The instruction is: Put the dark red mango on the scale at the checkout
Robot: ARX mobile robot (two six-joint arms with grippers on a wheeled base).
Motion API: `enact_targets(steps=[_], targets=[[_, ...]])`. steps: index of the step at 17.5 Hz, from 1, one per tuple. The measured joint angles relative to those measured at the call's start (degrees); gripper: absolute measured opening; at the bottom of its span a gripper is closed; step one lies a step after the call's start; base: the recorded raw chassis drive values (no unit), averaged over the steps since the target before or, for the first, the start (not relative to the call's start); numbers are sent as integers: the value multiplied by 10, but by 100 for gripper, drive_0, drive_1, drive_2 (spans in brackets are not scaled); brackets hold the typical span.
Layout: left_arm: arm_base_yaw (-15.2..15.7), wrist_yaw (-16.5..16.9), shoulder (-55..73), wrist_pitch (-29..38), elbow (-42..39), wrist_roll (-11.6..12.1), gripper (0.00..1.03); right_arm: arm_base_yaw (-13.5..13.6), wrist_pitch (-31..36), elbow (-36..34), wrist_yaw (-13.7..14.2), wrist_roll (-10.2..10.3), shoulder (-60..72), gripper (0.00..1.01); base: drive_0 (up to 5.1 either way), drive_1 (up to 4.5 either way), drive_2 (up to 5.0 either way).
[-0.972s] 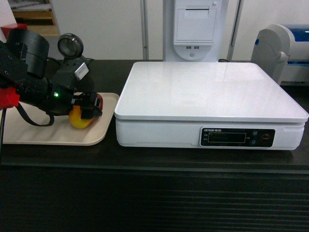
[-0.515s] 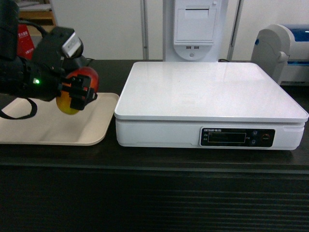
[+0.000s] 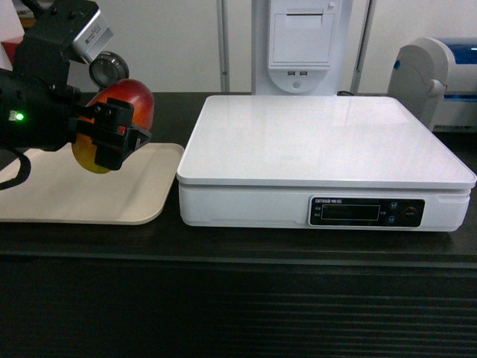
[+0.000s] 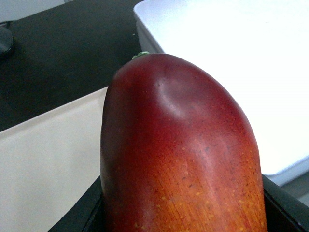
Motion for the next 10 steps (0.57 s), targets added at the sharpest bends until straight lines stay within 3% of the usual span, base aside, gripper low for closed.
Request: enact_targets(steps=[3,5,6,8,10], targets=[[-12,4,-32,-1,-26,-2,65,0,0,0,0,0,0,98,0,0,0],[-78,19,-144,-19,-68,-4,65,0,0,0,0,0,0,98,0,0,0],[-99,17,-111,-37,-52,-4,65,0,0,0,0,0,0,98,0,0,0],[-164,35,-21,-65,65,10,65,0,0,0,0,0,0,98,0,0,0],[-186,40,62,-110,157,30,65,0,0,0,0,0,0,98,0,0,0]])
